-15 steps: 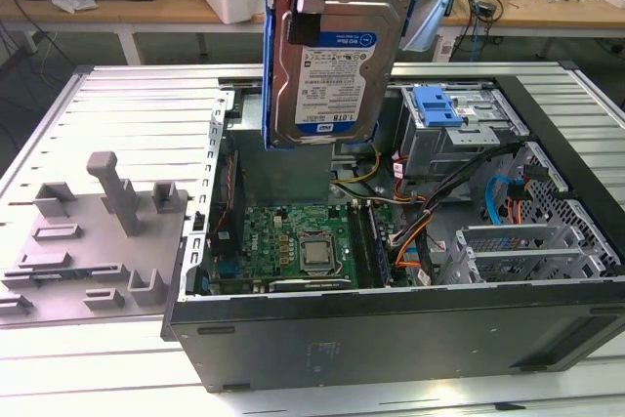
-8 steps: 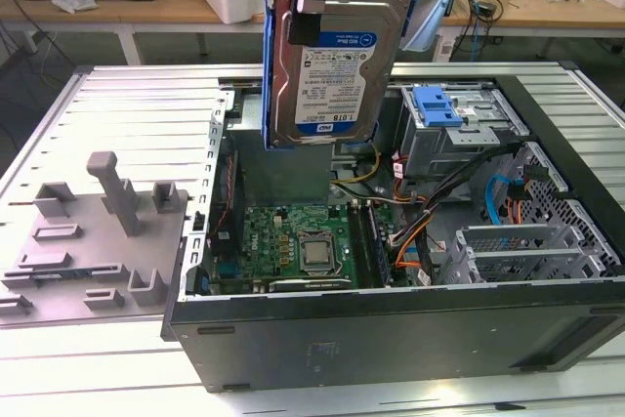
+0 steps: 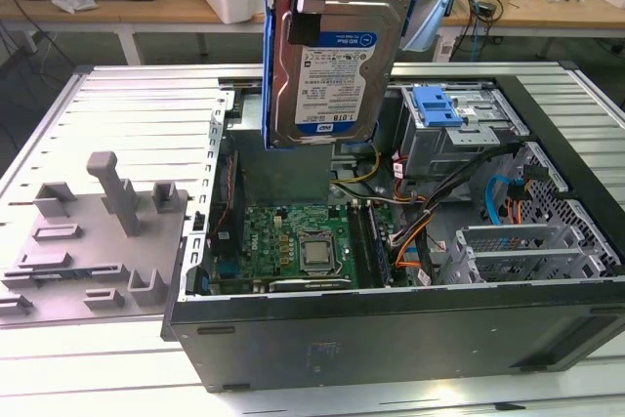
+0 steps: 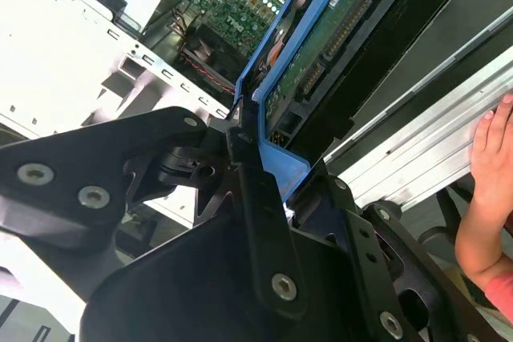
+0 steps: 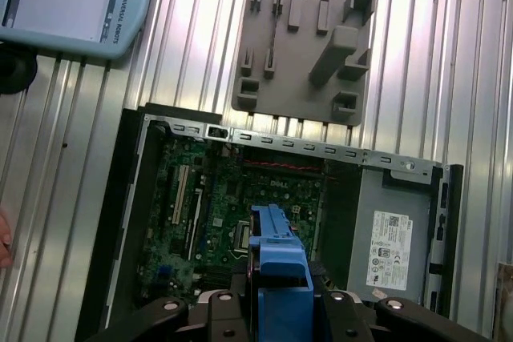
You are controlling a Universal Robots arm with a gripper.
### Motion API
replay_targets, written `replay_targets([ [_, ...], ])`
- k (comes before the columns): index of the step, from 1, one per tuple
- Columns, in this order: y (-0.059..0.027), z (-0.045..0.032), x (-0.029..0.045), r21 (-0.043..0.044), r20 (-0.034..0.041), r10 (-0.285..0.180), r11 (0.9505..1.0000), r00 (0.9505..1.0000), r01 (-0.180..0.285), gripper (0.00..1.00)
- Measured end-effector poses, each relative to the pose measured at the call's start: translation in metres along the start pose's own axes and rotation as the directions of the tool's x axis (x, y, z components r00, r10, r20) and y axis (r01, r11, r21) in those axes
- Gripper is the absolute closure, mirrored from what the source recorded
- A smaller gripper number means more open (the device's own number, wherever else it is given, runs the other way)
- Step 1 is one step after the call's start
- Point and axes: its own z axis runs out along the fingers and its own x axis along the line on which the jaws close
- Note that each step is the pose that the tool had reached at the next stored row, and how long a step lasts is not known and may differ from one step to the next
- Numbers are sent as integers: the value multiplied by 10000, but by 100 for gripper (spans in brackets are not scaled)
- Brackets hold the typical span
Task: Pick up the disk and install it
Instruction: 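Insert the disk into the insertion slot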
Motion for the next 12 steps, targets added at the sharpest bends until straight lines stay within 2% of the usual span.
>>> replay_targets([
  [4,0,1,0,13,-2,-4,10000,10000,4,63],
  [9,0,0,1,216,-35,-3,9998,10000,3,63],
  [12,2,0,13,292,-48,-3,9996,10000,5,63],
])
